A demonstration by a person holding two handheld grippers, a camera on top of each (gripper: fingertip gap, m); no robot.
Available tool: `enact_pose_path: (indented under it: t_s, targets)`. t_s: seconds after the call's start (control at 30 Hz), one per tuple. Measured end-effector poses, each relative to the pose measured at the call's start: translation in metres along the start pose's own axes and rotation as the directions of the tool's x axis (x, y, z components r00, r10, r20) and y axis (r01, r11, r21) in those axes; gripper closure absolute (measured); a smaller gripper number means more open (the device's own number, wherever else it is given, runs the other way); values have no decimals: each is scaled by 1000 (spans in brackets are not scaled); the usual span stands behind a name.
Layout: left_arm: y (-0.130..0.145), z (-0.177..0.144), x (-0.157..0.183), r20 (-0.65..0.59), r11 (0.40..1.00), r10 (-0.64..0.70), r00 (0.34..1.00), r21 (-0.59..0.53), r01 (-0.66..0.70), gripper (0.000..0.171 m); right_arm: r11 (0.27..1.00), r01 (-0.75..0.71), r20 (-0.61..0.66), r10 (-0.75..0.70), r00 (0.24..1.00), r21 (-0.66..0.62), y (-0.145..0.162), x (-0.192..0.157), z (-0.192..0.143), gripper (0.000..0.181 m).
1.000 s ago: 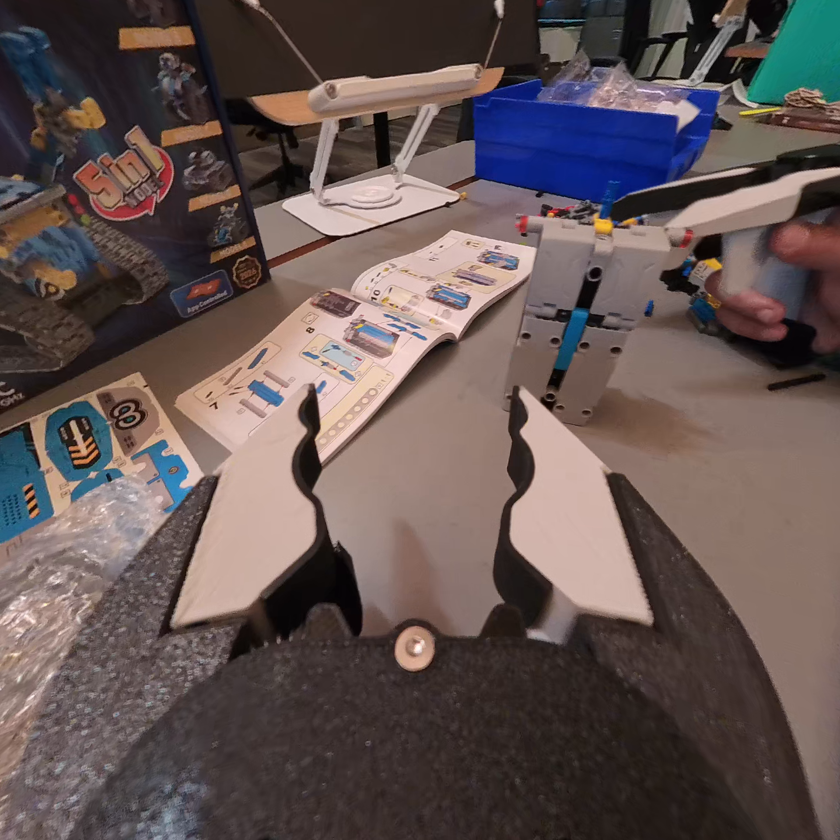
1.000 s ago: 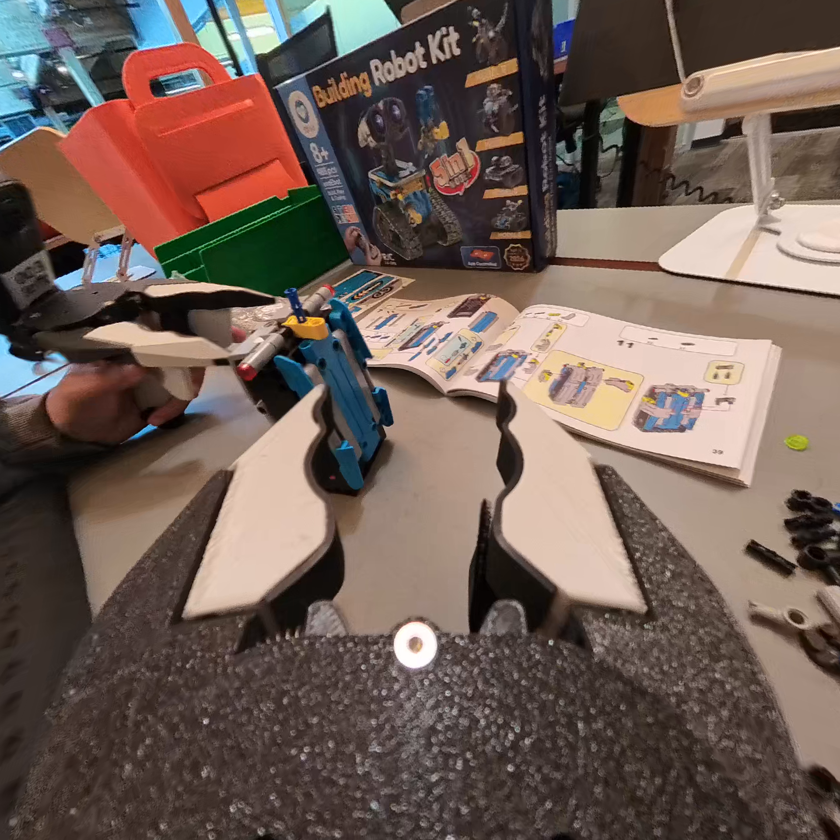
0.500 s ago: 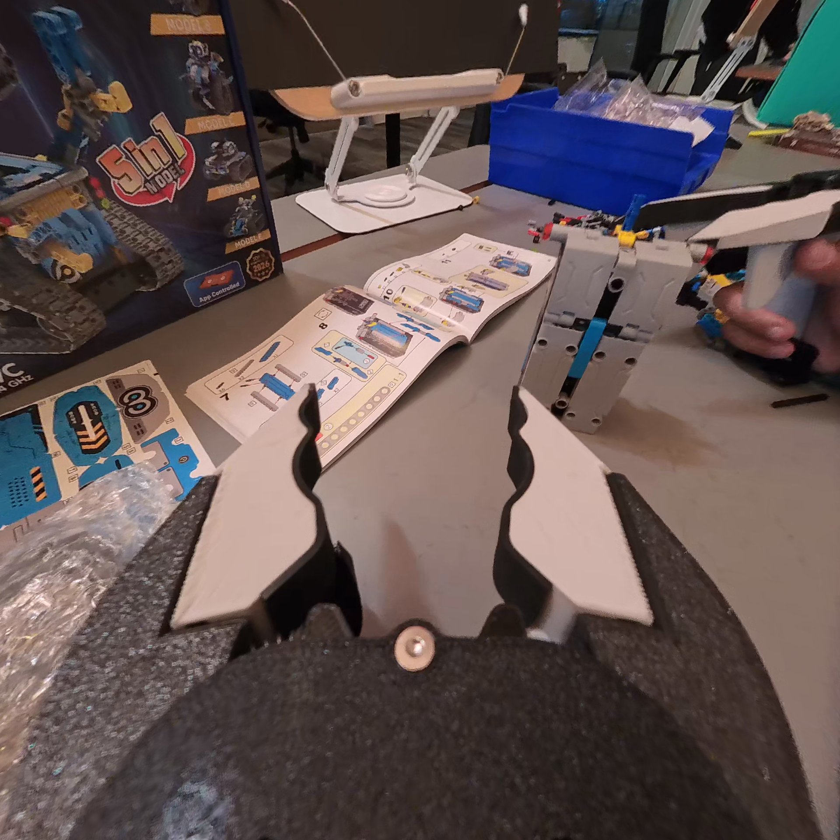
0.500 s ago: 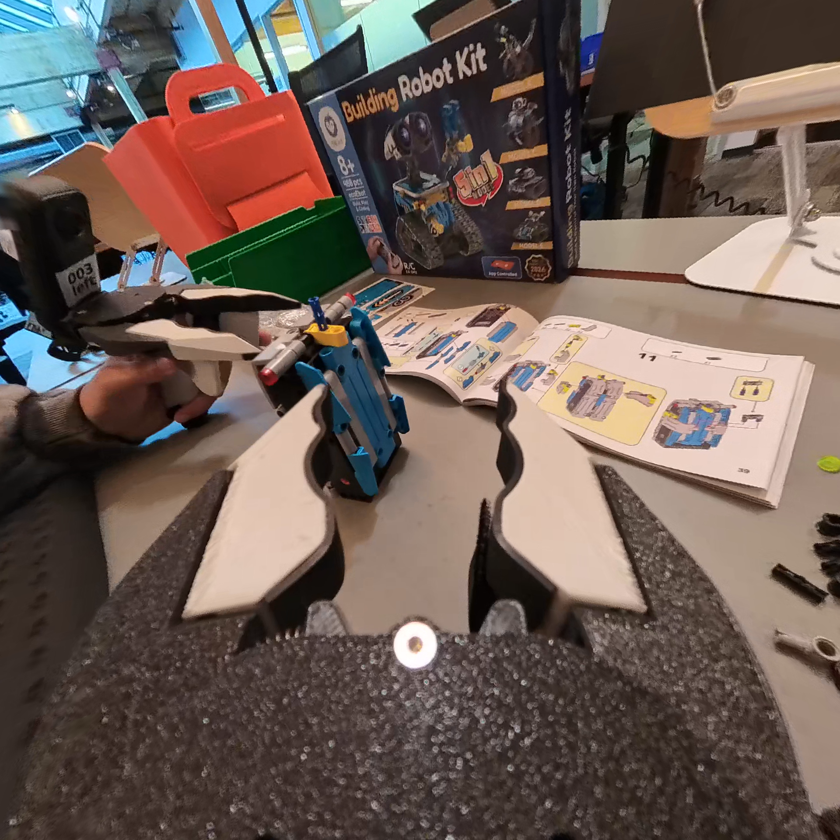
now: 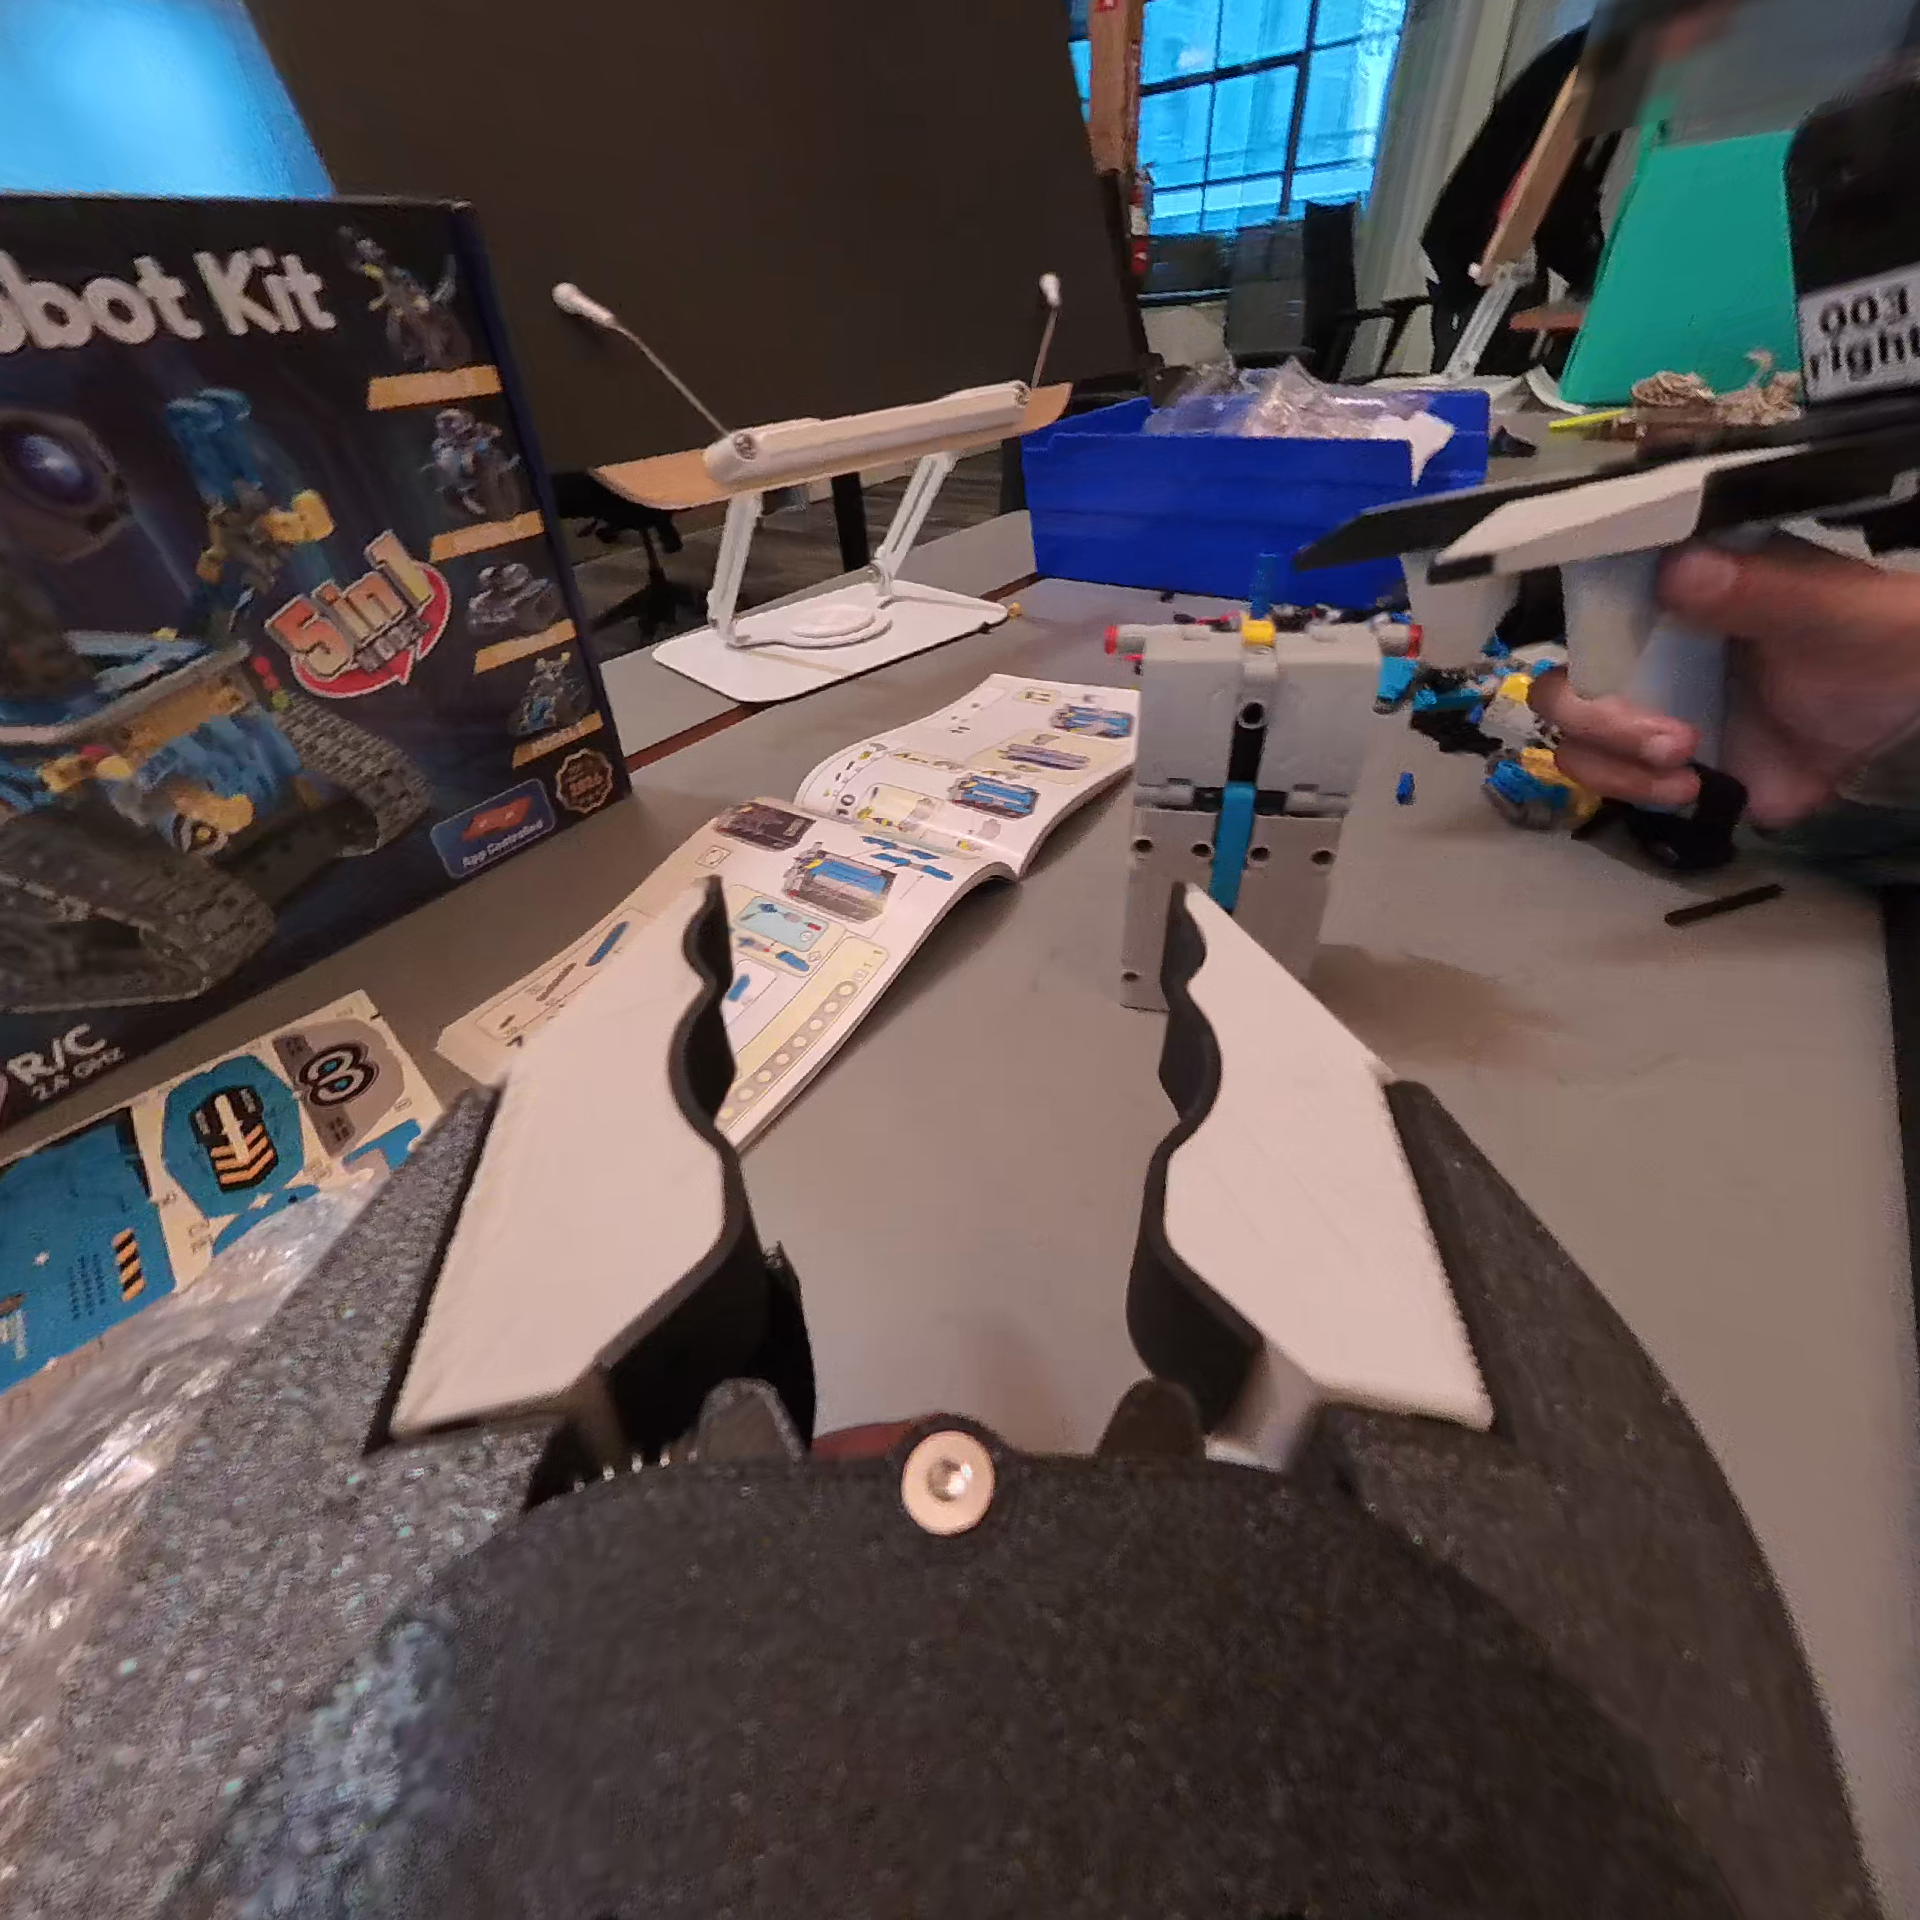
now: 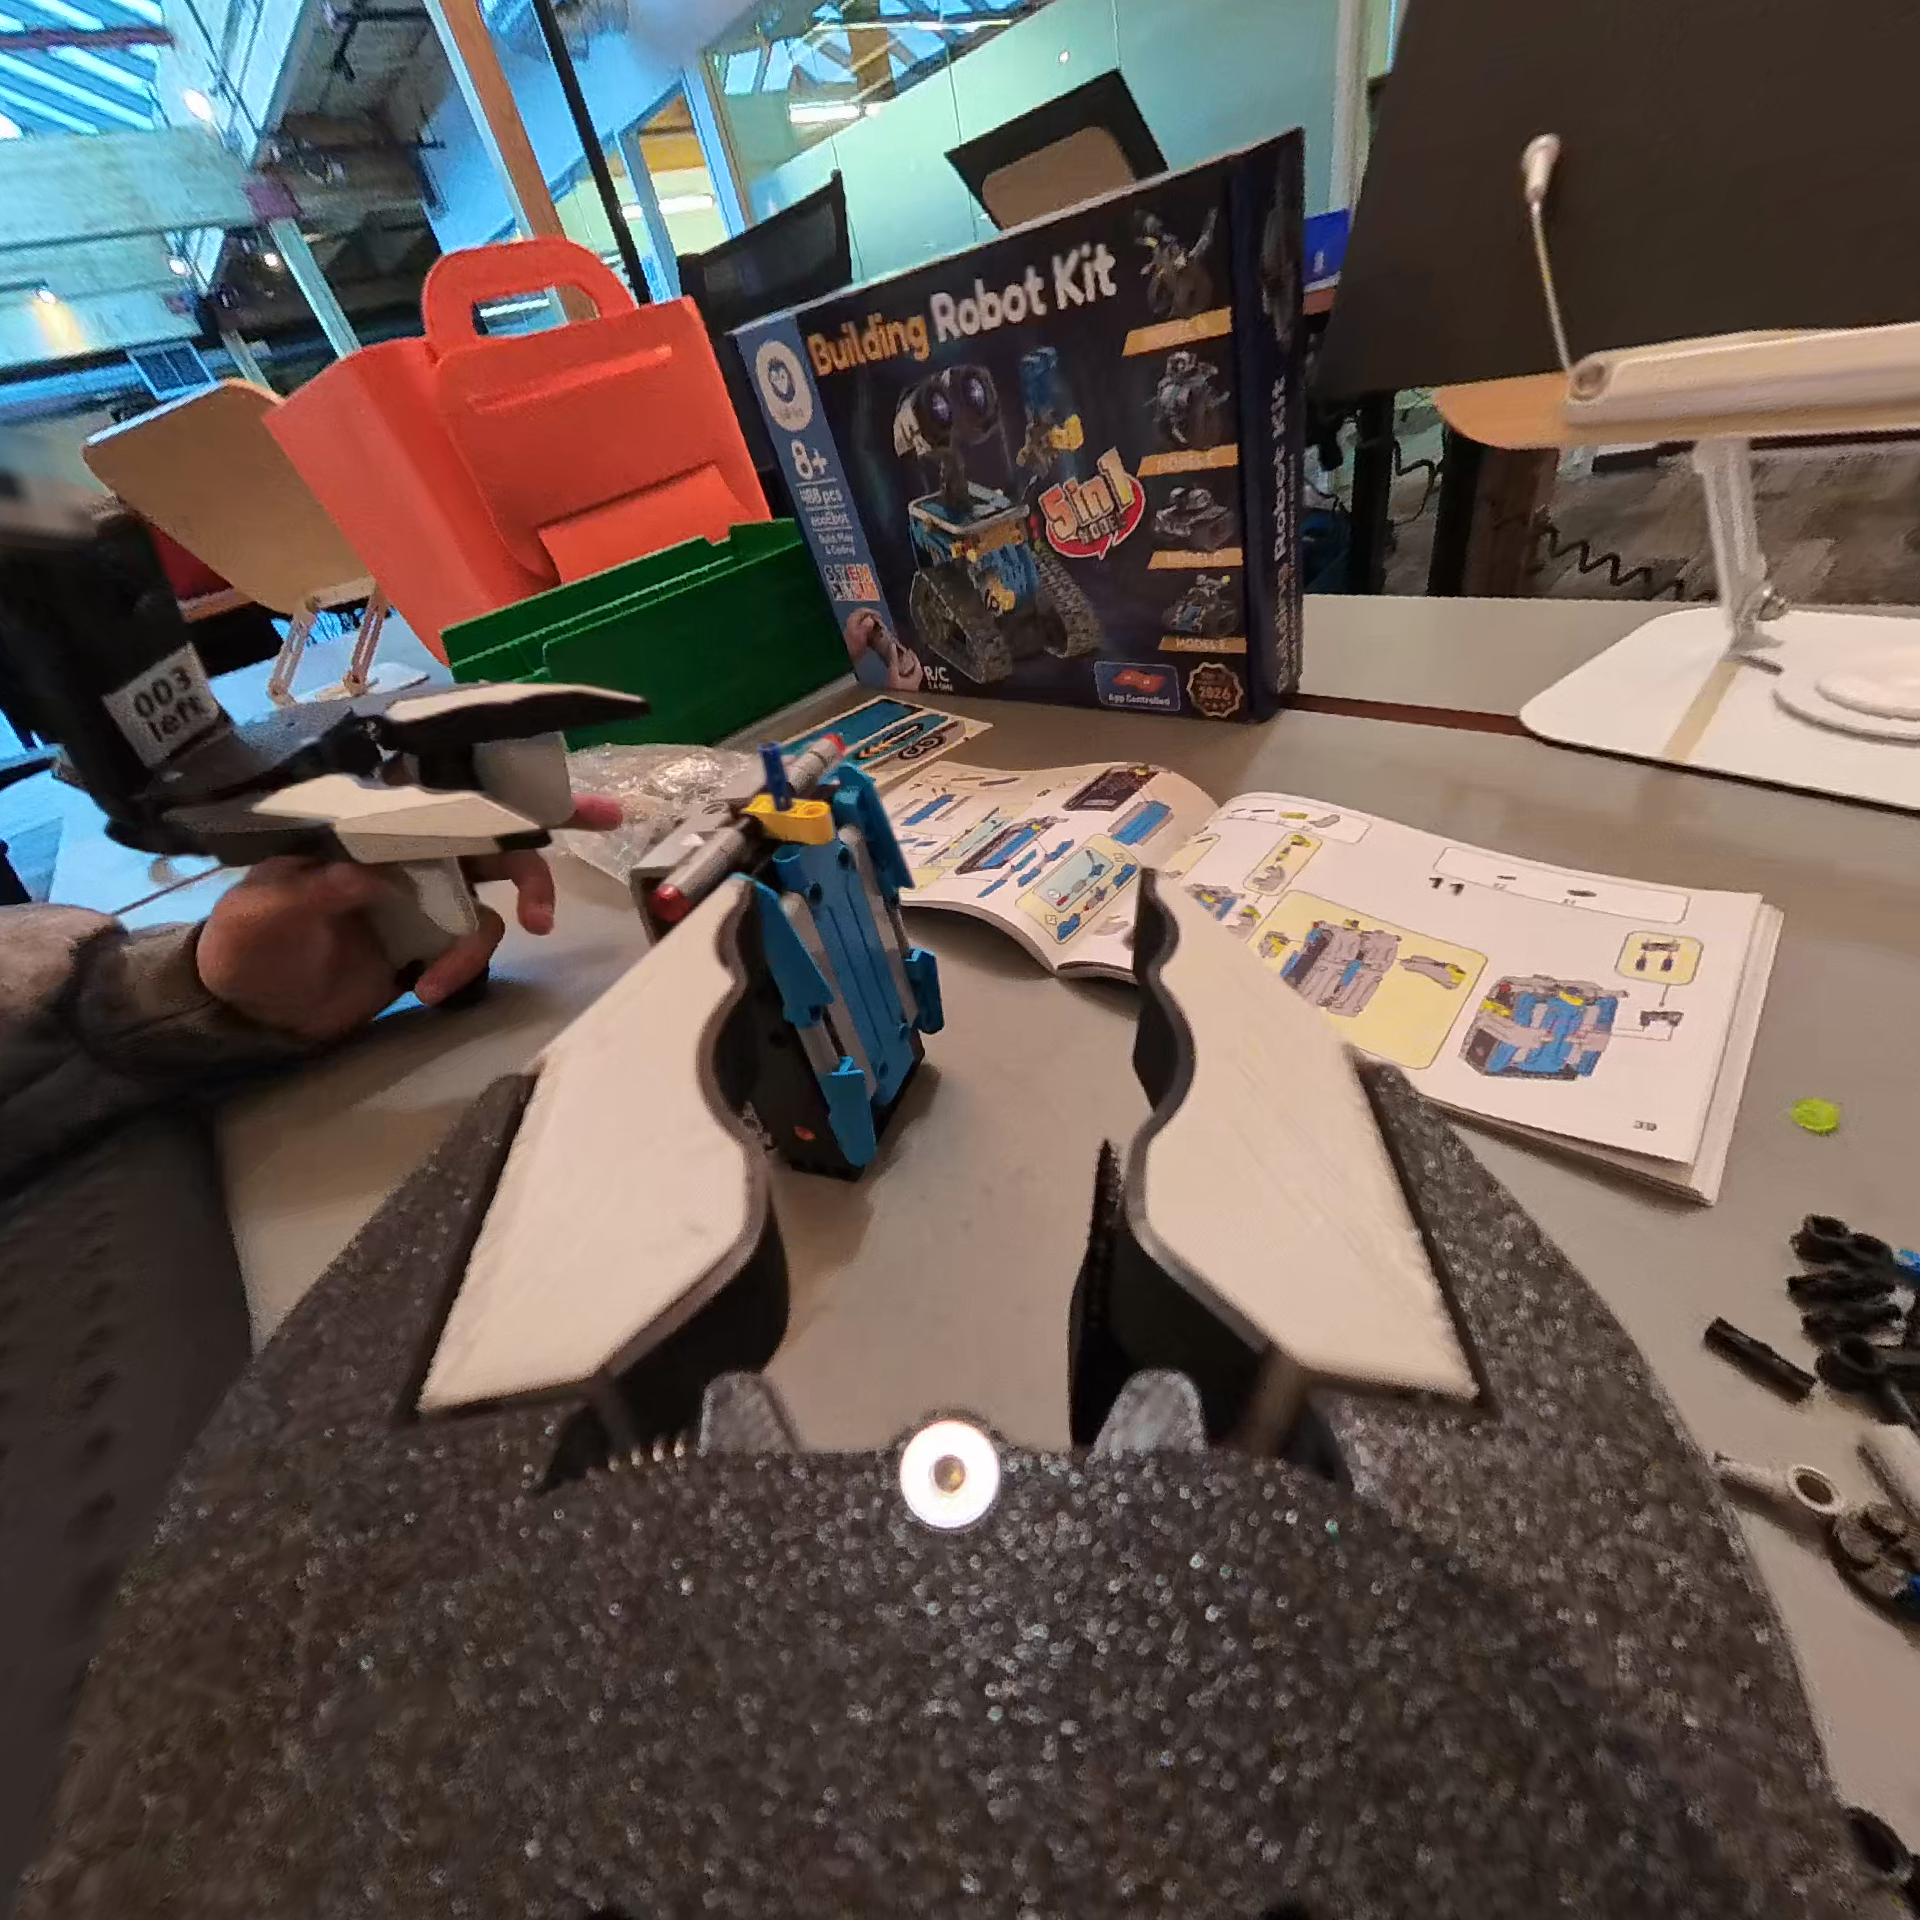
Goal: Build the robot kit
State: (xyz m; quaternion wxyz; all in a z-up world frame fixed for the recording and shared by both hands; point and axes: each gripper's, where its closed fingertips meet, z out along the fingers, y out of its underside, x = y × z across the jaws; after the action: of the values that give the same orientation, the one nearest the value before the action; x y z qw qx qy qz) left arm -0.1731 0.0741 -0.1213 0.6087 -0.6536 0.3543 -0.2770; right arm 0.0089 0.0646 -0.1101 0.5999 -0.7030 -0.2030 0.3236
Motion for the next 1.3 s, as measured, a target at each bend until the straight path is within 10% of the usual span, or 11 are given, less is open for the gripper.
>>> enact_pose_path:
  t_s: [0.27,0.77,1.03,1.3]
  targets:
    - [8,7,17,43,978,202,978,-60,-200,92,998,67,-7,-67,998,-3,-3,-8,-3,114]
    - [25,45,21,-159,980,33,987,-190,-63,100,983,86,-115,-106,988,-161,23,0,1,117]
    - [-4,23,6,-47,1000,-1,999,-1,1,106,976,88,-90,-108,990,-199,34,-4,2,119]
    - [6,21,18,-134,995,-71,988,-75,62,111,974,40,-136,-71,988,-224,40,7,2,119]
